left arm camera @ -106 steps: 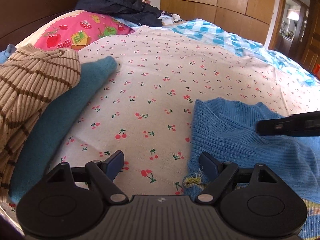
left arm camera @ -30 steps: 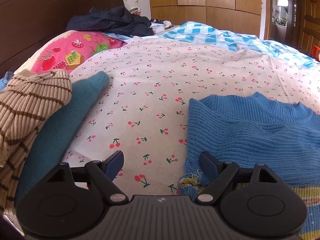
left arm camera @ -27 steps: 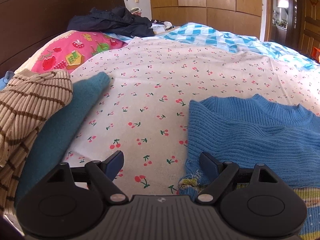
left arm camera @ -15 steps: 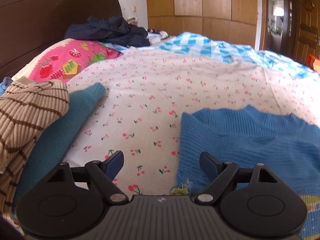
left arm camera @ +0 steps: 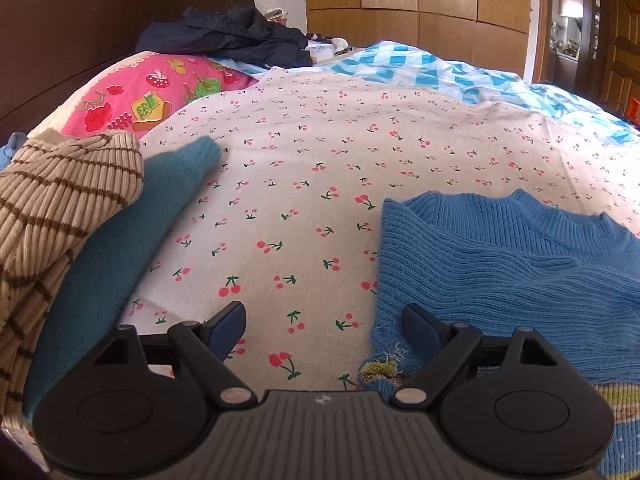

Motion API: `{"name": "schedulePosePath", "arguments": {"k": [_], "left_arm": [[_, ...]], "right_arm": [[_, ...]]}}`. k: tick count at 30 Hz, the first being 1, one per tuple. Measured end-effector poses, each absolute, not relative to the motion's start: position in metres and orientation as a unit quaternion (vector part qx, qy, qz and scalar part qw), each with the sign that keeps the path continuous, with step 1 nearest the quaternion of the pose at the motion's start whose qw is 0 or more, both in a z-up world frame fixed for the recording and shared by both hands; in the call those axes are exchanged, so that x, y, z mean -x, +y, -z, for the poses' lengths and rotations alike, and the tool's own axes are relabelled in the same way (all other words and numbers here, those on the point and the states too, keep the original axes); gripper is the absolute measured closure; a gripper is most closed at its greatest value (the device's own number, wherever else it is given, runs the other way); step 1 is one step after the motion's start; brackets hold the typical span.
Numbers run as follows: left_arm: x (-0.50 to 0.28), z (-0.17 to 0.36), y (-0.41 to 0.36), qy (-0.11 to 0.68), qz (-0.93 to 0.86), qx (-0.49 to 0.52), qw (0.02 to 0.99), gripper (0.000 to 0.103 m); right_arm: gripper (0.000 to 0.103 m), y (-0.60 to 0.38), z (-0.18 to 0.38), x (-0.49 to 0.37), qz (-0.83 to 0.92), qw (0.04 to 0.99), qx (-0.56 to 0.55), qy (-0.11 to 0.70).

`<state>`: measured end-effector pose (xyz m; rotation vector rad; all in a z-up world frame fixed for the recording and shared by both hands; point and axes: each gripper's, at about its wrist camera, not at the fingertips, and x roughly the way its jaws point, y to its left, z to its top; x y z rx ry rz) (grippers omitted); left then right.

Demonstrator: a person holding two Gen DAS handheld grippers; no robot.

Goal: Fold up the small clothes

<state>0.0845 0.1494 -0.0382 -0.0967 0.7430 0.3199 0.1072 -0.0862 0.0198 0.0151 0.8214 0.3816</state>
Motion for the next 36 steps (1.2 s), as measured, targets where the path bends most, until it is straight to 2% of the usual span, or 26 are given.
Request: {"name": "schedulePosePath", "arguments": {"k": [11,17,22,29,31,32,36], "left_arm": [[-0.085,0.037,0.155,0.36,-0.152,0.065,0.918,0.013],[-0.086,0.038,0.156,0.363,-0.147,0.073,0.917,0.013],[-0.086,0.038,0.155,0.364,-0.146,0.07,0.917,0.013],[-0.086,0.039,0.155,0.365,-0.144,0.071,0.917,0.013],[-0.086,0.039,0.155,0.366,-0.144,0.07,0.917,0.013],[-0.086,0.039,0.155,0.366,-0.144,0.07,0.917,0.013],[-0.086,0.038,0.156,0.364,-0.145,0.073,0.917,0.013]], "right_arm": [[0.074,-0.024,-0.004,-0.133,-0.306,0.834,0.101,0.447],[0.075,-0.029,-0.025,-0.137,-0.341,0.83,0.069,0.435],[0.077,-0.008,-0.008,-0.16,-0.348,0.812,0.078,0.461],[0.075,0.007,0.004,-0.165,-0.371,0.785,0.113,0.484],[0.081,0.008,0.006,-0.165,-0.365,0.783,0.119,0.489],[0.091,0.01,0.005,-0.163,-0.364,0.784,0.121,0.488],[0.098,0.01,-0.006,-0.155,-0.356,0.8,0.129,0.464]]}}
